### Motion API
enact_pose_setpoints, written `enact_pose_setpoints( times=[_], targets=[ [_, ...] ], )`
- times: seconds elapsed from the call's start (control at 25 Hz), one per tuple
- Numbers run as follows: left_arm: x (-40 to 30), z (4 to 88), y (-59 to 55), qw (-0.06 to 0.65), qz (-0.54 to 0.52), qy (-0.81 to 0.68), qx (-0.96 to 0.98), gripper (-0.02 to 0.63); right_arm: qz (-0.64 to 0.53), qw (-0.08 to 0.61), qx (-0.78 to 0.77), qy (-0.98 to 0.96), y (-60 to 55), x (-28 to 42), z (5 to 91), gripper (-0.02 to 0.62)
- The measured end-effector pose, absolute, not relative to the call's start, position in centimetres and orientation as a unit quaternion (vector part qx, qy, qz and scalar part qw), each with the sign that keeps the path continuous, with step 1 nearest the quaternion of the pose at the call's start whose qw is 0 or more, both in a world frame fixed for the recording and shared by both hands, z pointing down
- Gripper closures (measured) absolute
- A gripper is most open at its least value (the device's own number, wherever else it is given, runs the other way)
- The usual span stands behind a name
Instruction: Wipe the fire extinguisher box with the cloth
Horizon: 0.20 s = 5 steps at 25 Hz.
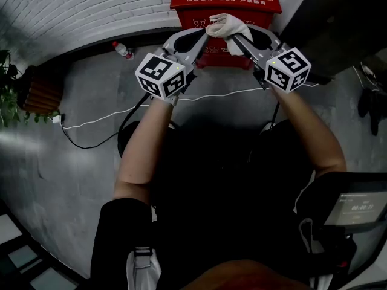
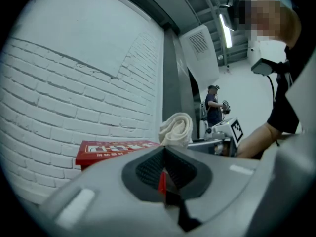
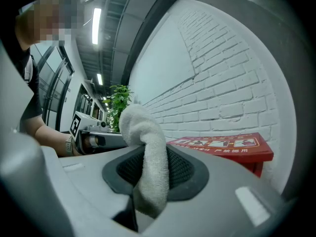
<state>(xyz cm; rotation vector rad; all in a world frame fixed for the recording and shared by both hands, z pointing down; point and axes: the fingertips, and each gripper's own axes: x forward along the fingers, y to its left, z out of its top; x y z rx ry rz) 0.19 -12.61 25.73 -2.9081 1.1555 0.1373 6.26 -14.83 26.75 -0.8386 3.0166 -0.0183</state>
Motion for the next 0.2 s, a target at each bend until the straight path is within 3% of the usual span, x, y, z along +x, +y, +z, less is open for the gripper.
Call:
enact_pose_setpoints(
  times=[0.2],
  targets=[
    [0.13, 25.68, -12.56, 0.003, 0.044, 0.369, -0.928, 0.603, -0.007, 0.005, -0.266, 0.964, -14.84, 6.06, 26.72, 0.494]
  ],
)
